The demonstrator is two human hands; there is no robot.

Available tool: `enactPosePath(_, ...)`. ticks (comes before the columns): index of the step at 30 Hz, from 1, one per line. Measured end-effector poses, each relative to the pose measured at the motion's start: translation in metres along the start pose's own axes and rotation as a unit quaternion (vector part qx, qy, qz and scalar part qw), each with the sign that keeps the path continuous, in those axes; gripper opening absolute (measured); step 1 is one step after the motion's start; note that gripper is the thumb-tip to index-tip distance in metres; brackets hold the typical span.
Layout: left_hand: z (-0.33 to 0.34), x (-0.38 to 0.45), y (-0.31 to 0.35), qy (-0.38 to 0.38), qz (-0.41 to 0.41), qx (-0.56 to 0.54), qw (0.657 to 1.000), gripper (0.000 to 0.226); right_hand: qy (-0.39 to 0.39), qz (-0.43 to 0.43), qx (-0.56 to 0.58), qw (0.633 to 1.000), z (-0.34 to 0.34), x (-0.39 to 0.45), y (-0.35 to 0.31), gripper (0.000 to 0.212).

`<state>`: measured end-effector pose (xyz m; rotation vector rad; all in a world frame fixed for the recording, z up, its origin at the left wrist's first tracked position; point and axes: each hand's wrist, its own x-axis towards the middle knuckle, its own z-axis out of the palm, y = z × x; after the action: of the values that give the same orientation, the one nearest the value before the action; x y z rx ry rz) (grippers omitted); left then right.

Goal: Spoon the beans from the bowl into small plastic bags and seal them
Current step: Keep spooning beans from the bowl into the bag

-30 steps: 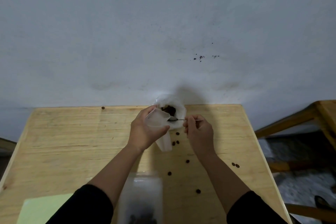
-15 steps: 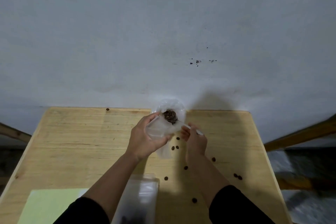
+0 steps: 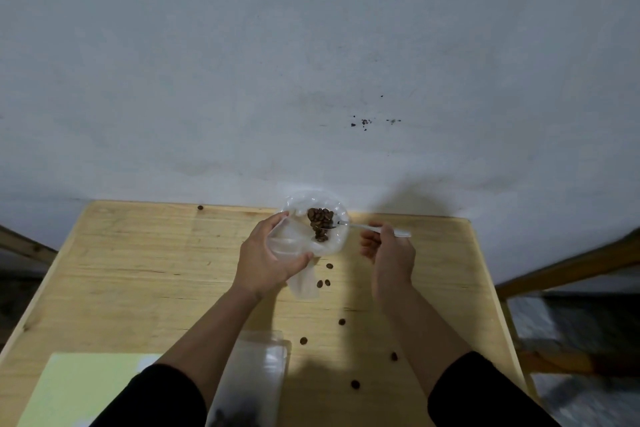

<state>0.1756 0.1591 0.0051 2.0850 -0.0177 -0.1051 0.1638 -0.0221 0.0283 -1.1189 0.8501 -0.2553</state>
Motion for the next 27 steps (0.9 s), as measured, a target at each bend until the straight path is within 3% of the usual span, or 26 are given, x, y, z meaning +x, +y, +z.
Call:
enactPosePath(5, -0.001, 0.001, -0.001, -0.006, -0.004, -0.004, 1.000, 0.084, -0.044, -0.031, -0.010, 0.999, 0.003, -0.010, -0.026, 0.030)
enactPosePath(9, -0.002, 0.001, -0.002, -0.007, -0.005, -0.007, 1.000, 0.086, -0.081, -0.085, -0.112, 0.987, 0.009, -0.022, -0.038, 0.031)
enactPosePath(15, -0.001, 0.001, 0.002, -0.014, 0.006, -0.004, 1.000, 0.088, -0.155, -0.286, -0.281, 0.903, 0.016, -0.036, -0.033, 0.026)
enactPosePath(18, -0.002, 0.000, 0.002, -0.016, 0.011, -0.014, 1.000, 0.087, -0.061, -0.268, -0.235, 0.932, 0.014, -0.031, -0.034, 0.031)
enactPosePath(20, -0.003, -0.002, 0.002, -0.021, 0.020, -0.017, 0.999, 0.088, 0.001, -0.239, -0.269, 0.933, 0.012, -0.018, -0.028, 0.032)
enactPosePath(23, -0.002, -0.003, 0.004, -0.034, 0.042, -0.025, 0.998, 0.089, 0.028, -0.174, -0.350, 0.920, 0.011, -0.004, -0.010, 0.034)
enactPosePath(27, -0.003, -0.007, 0.006, -0.047, 0.056, -0.013, 0.997, 0.084, 0.051, -0.107, -0.360, 0.925, 0.019, 0.011, 0.010, 0.039)
